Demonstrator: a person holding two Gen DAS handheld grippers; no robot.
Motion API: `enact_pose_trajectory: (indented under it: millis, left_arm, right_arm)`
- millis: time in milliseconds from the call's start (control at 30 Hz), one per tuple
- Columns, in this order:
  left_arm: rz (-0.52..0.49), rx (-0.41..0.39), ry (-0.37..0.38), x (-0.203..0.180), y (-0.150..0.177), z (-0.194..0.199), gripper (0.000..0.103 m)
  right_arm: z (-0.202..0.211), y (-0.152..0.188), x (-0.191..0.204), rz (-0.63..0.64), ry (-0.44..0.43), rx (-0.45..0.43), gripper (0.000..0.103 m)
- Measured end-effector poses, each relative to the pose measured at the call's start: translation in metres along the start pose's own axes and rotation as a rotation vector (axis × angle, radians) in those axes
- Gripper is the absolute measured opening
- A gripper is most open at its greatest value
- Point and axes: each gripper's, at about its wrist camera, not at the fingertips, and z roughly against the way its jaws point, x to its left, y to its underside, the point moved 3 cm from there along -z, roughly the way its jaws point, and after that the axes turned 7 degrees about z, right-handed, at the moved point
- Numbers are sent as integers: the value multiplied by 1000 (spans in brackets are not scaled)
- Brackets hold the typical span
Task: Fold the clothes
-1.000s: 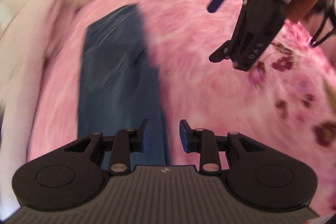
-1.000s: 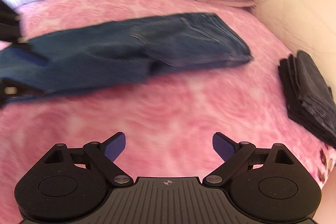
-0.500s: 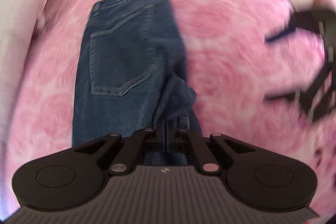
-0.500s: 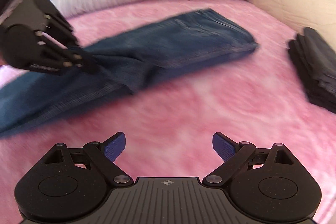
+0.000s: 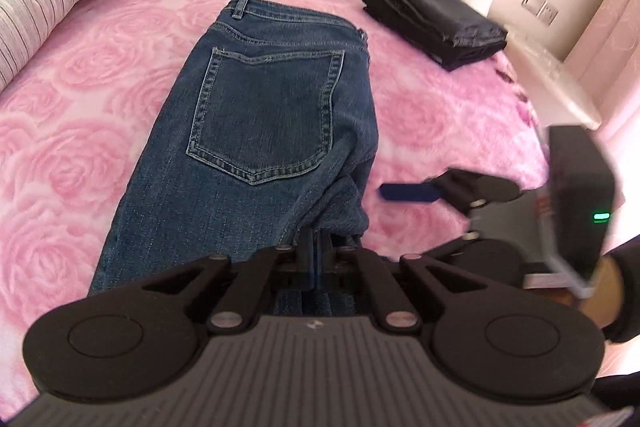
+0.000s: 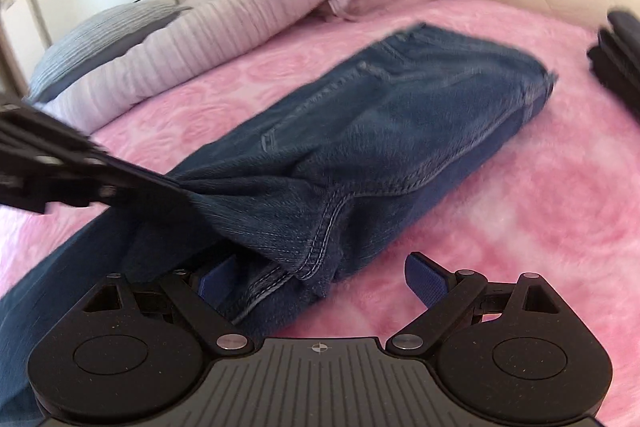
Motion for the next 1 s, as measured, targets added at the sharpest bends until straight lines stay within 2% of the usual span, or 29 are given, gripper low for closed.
enact_pose_trajectory:
  millis: [100,167,233,300,367,500,667,833,1000]
  left_arm:
    - [-48,14,-3,-4,2,-2,1]
    - [-94,22,2,-11,3,-5,1]
    - [-162,35,15,-22,5,-9,2]
    - [-229,61,35,-37,13,-15,2]
    - [-296,88,55,-52,21,-22,2]
    - [-405,139,83,-76,37,-35,2]
    - [-360,153,69,-70,43,-24,4]
    - [-249,111,38,-54,43,0,7]
    - [-97,82,-100,-30,55,31,7]
  right_arm:
    - [-7,-3,-6,6,91,-28,93]
    - [8,-7,-17,22,224,-56,93]
    - [30,-5,-19,74,260,-53,93]
    - [54,3,-12,187,337,-73,93]
    - [68,12,-17,202,374,-49,93]
    - [78,26,-23,153,372,14,93]
    - [80,37,-32,86,335,74,93]
    - [99,29,-24,123,301,77,93]
    - [97,15,4,250,165,77,93]
